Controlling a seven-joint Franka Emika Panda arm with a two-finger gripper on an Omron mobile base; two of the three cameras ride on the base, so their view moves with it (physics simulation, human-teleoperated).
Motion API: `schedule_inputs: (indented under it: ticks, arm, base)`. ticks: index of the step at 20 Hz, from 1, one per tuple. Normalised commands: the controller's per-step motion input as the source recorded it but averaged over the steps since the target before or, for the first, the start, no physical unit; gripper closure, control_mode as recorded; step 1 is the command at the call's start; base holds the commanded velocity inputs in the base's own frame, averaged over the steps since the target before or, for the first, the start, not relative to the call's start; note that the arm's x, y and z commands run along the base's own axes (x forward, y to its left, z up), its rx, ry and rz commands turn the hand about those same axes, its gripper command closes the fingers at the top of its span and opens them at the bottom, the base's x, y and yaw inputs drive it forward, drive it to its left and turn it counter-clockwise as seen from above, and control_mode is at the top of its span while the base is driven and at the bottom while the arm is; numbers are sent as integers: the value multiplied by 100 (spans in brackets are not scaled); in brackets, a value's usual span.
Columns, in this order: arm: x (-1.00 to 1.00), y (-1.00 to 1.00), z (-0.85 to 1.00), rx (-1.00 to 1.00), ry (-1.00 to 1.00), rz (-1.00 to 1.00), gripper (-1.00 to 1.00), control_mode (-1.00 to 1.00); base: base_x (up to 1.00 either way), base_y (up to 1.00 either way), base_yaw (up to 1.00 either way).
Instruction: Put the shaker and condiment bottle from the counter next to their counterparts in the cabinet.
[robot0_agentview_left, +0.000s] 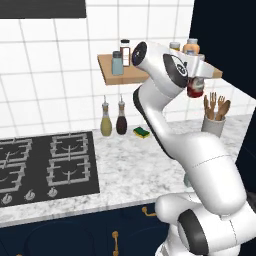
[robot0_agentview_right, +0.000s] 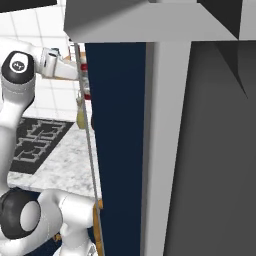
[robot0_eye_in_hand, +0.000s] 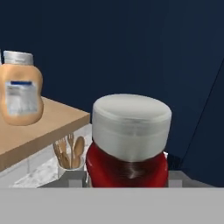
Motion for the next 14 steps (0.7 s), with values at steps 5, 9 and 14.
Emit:
schedule_inputs:
  ticks: [5,9,14]
  arm:
    - [7,0,48,5,-14,20,100,-100]
    - [7,0,31,3,-10,21,100,-100]
    - [39,0,-2,0,1,9,100,-100]
  base:
    - [0,0,0]
    - [0,0,0]
    - [0,0,0]
